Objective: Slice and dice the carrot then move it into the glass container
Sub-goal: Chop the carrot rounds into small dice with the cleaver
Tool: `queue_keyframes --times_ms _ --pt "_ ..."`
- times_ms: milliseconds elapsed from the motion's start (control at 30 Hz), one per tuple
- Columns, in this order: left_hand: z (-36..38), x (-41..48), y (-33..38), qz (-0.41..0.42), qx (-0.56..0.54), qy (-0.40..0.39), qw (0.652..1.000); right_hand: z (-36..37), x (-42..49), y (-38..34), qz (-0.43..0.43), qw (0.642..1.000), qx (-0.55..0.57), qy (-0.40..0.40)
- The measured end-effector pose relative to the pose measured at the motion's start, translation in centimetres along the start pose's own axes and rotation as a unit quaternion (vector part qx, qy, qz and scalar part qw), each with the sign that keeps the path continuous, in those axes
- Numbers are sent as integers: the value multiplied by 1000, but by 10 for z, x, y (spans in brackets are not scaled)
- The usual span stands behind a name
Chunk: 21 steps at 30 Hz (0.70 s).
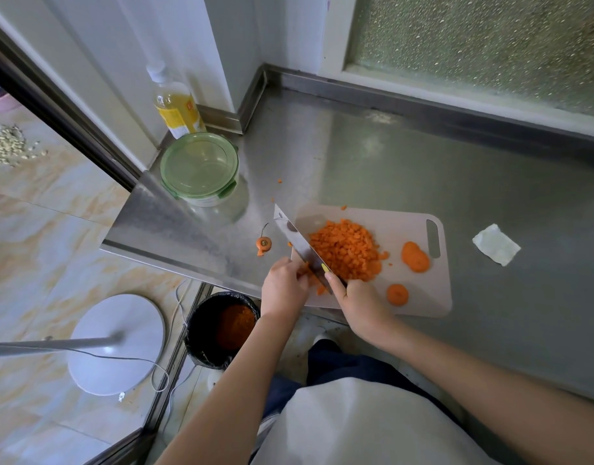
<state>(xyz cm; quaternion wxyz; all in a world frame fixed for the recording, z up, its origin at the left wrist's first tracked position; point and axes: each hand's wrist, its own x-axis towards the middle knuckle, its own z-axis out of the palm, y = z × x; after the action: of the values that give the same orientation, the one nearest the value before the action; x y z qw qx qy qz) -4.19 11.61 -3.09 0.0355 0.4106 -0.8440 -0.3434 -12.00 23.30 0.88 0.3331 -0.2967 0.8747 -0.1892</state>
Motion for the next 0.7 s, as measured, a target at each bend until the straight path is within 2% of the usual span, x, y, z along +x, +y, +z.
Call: queue_keyframes --times_ms 233,400,533,700 --pt "0 0 1 7 -11 6 1000 14 8 -5 30 998 -63 8" --pt "-2 -1 0 19 -23 12 999 14 21 -14 27 999 -18 21" --pt "1 -7 -5 36 -52 14 998 2 23 -8 27 998 44 -23" --pt "9 -15 -6 50 13 7 999 -1 28 -2 33 996 65 -46"
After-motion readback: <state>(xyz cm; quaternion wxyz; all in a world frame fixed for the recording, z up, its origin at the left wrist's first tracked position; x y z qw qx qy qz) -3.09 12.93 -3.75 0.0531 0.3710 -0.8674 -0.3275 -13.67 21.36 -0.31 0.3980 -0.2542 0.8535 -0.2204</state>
